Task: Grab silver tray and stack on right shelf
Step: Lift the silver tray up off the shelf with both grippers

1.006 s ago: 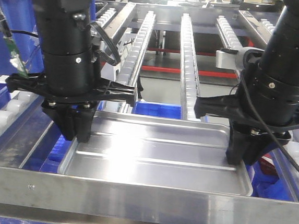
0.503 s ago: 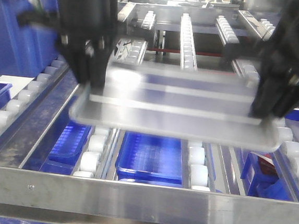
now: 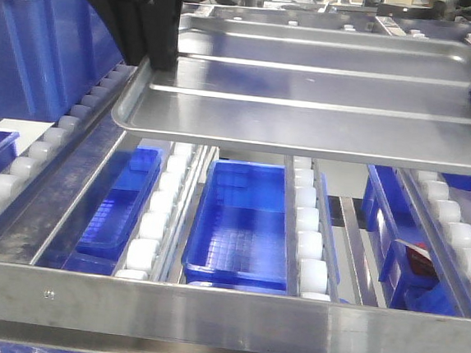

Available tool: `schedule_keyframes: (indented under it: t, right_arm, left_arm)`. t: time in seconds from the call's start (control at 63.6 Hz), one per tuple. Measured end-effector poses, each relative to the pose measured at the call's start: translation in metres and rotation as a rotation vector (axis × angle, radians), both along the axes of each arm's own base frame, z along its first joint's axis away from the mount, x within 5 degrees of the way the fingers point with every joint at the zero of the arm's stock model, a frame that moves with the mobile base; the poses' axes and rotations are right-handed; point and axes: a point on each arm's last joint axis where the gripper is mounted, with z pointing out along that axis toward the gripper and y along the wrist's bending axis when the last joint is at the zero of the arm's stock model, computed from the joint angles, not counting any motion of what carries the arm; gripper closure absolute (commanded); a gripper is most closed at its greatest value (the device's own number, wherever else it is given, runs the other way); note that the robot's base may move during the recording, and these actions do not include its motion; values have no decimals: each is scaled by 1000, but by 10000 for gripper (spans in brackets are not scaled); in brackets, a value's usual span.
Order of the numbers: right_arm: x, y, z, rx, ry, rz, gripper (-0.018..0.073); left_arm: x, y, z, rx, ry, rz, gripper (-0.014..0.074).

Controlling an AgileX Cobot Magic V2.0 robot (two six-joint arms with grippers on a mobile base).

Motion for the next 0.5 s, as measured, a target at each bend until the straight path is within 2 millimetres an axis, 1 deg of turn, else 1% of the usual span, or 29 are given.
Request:
schedule_keyframes:
  t: [0.503]
  right_arm:
    - [-1,0,-1,-1,16,-2,503]
  left_arm:
    - [-1,0,0,3,0,-2,689]
